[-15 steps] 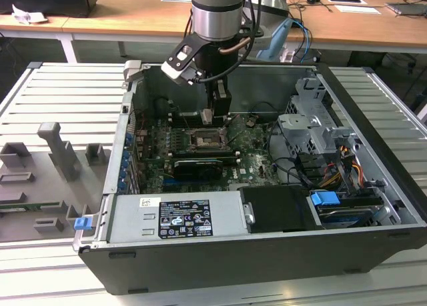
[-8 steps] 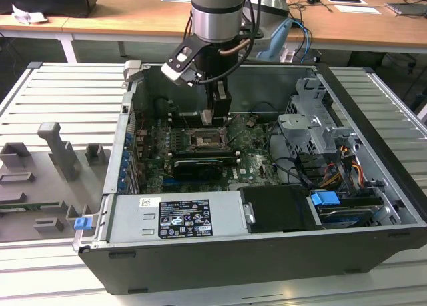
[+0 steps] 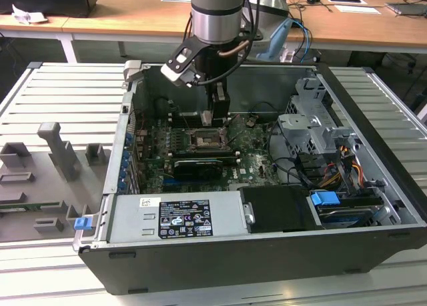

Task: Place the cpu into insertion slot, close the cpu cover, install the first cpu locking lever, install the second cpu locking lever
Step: 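Place the cpu into insertion slot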

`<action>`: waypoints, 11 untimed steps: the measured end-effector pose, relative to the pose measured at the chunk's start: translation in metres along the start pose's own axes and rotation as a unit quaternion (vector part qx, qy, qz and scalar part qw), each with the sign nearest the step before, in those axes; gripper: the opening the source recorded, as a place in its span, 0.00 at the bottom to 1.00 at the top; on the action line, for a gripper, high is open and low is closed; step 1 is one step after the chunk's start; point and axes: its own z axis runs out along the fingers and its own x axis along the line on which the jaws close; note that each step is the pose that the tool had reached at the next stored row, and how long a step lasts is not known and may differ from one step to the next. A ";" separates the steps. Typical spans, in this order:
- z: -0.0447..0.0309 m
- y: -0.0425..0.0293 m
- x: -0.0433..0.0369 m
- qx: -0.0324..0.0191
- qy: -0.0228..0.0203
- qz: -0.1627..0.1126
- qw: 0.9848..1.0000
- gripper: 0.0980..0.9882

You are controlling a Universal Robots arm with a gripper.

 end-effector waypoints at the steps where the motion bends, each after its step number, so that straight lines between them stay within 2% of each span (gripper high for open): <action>1: 0.0003 0.0000 0.0000 0.000 0.000 0.001 1.000 0.48; 11: 0.0047 -0.0003 -0.0001 0.000 -0.001 0.008 1.000 0.48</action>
